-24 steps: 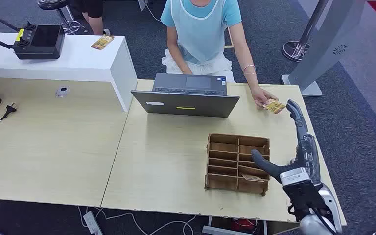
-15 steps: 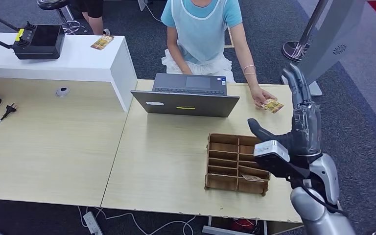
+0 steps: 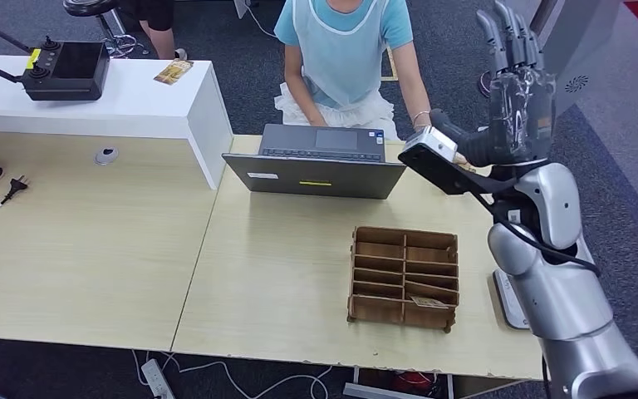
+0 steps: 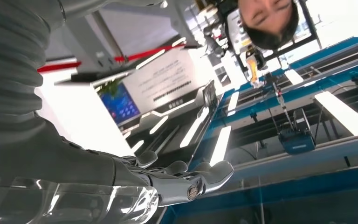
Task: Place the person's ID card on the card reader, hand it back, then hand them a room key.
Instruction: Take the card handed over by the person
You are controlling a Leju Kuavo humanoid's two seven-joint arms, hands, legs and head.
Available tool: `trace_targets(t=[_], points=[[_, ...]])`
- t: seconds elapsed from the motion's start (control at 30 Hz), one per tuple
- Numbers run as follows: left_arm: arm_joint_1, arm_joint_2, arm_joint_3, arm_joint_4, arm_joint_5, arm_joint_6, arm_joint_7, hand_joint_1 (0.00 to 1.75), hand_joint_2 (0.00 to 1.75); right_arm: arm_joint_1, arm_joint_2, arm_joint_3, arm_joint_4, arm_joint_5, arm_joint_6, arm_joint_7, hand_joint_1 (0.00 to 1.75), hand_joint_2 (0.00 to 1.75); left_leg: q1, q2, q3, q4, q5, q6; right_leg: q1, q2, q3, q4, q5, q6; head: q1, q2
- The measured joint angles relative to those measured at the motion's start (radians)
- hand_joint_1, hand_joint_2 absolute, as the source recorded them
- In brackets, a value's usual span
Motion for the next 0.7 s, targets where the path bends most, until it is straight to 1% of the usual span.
trace_targets(t=[0.3, 0.5, 0.7], points=[[-0.001, 0.004, -0.029, 0.0, -0.023, -0.008, 0.0, 0.0, 0.0, -0.188, 0.005, 0.027, 0.221, 0.019, 0.052, 0.038, 0.0, 1.75, 0.0, 0.0, 0.0, 0.0, 0.0, 0.001, 0.0, 0.0, 0.0, 0.0, 0.0, 0.0, 0.0, 0.0], [-0.009, 0.004, -0.044, 0.0, -0.033, -0.019, 0.008, 0.0, 0.0, -0.269, 0.022, 0.029, 0.382, 0.022, 0.07, 0.065, 0.0, 1.75, 0.0, 0.0, 0.0, 0.001, 0.0, 0.001, 0.0, -0.001, 0.0, 0.0, 0.001, 0.0, 0.0, 0.0], [-0.017, 0.003, -0.062, 0.0, -0.036, -0.023, 0.018, 0.0, 0.0, -0.333, 0.048, 0.026, 0.558, 0.019, 0.066, 0.091, 0.0, 1.75, 0.0, 0.0, 0.0, 0.001, 0.001, 0.001, 0.0, 0.0, 0.0, 0.0, 0.001, 0.0, 0.0, 0.0]])
